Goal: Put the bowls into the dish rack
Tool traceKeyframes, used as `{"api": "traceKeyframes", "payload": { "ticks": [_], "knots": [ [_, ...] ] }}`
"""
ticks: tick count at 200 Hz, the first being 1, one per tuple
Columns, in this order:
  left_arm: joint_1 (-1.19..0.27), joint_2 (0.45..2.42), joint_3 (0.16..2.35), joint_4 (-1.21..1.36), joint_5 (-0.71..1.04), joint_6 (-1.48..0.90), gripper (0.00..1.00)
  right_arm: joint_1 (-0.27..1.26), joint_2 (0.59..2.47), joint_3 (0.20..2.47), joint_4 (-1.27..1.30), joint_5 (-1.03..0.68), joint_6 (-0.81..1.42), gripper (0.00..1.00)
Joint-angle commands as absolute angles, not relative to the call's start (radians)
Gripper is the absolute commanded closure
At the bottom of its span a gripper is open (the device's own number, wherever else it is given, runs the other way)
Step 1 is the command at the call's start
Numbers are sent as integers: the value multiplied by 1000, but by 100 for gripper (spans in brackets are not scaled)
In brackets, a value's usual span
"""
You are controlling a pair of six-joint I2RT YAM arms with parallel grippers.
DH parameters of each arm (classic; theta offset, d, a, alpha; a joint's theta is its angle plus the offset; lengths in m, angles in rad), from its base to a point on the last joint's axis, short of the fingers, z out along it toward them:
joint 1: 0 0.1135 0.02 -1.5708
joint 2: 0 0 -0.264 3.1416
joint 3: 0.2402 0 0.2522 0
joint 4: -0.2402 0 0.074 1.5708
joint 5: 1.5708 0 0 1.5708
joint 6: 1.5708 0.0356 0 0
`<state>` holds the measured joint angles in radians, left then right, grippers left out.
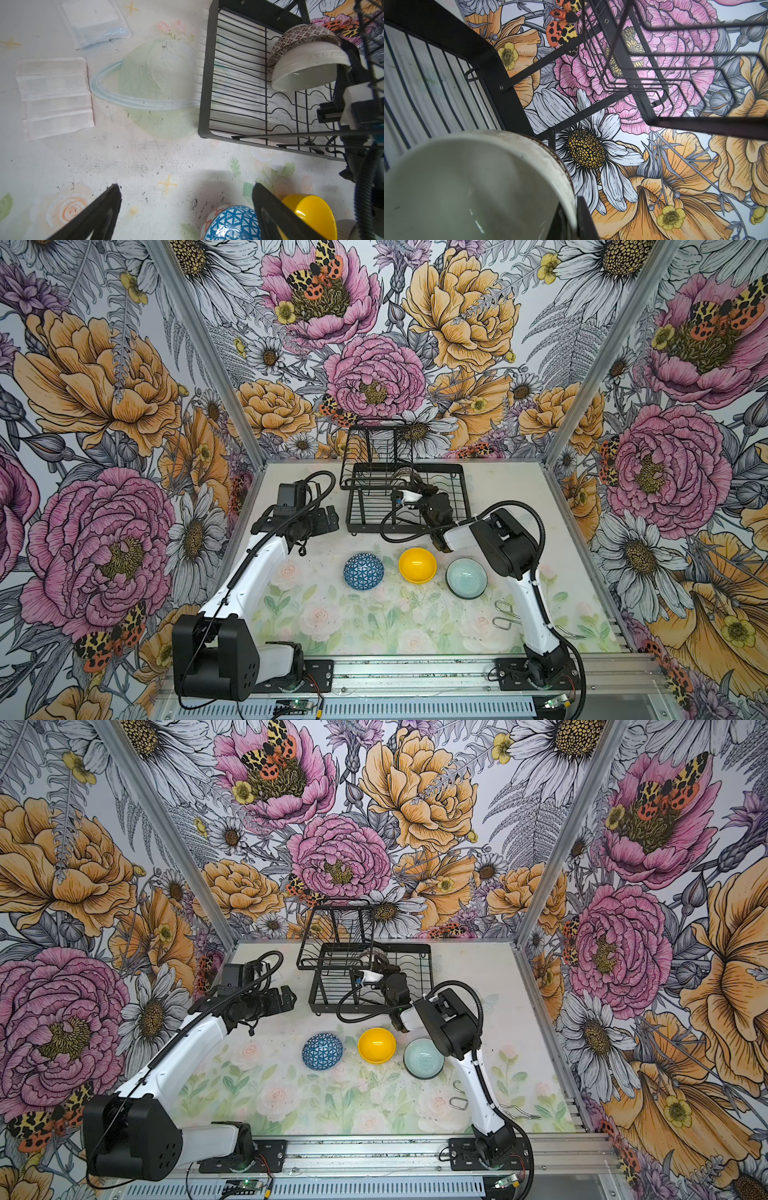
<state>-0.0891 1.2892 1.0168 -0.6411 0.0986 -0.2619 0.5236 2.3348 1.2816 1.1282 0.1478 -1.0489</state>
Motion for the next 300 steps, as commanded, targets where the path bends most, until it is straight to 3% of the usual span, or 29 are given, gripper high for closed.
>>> {"api": "traceKeyframes", "payload": {
  "ticks": [1, 258, 300],
  "knots": [
    [-82, 1282, 1012, -618, 110, -252, 1, 526, 2316, 1260, 1141, 124, -1029, 100],
    [-80, 1287, 1002, -611, 124, -259, 1, 528, 2244, 1209, 1051, 117, -880, 100],
    [-80, 1281, 1003, -611, 124, -257, 1, 528, 2239, 1207, 1051, 121, -878, 89]
  ]
}}
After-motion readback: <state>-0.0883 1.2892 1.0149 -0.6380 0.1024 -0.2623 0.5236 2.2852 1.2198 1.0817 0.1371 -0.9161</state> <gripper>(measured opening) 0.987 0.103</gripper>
